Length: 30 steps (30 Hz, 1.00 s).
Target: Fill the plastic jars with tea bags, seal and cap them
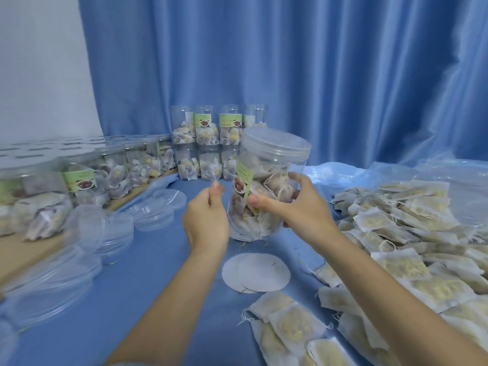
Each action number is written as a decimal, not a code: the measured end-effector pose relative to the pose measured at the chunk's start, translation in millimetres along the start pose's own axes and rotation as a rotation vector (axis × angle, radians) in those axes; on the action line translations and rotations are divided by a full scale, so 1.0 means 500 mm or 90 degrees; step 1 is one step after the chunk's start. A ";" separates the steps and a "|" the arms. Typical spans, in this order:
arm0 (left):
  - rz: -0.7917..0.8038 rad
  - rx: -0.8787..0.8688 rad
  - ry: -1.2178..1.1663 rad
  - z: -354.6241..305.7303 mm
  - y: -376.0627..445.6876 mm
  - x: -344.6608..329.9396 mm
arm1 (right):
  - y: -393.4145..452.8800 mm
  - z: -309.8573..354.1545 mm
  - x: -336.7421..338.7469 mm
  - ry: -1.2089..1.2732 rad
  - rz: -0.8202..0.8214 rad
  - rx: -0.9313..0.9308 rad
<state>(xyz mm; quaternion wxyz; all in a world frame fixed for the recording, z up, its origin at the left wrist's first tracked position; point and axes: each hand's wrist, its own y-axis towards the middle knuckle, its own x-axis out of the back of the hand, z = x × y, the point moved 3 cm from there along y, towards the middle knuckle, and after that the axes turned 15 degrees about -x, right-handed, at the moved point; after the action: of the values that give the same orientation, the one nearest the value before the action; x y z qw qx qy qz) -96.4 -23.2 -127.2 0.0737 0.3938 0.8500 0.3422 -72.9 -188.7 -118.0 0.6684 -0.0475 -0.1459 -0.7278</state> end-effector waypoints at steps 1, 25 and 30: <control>0.043 0.033 -0.069 -0.008 0.004 0.012 | -0.008 0.021 -0.007 -0.019 0.008 0.020; 0.037 0.096 0.227 0.149 0.082 0.686 | -0.233 0.225 -0.656 -0.108 0.428 0.143; 0.025 0.150 0.190 0.213 0.100 0.729 | -0.229 0.207 -0.760 -0.106 0.456 0.114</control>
<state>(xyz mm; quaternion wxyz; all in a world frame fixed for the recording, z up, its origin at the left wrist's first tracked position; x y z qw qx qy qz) -270.9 317.5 -123.1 -0.1066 0.3614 0.8776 0.2963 -160.2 211.6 -137.0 0.8680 -0.0963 -0.2369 -0.4257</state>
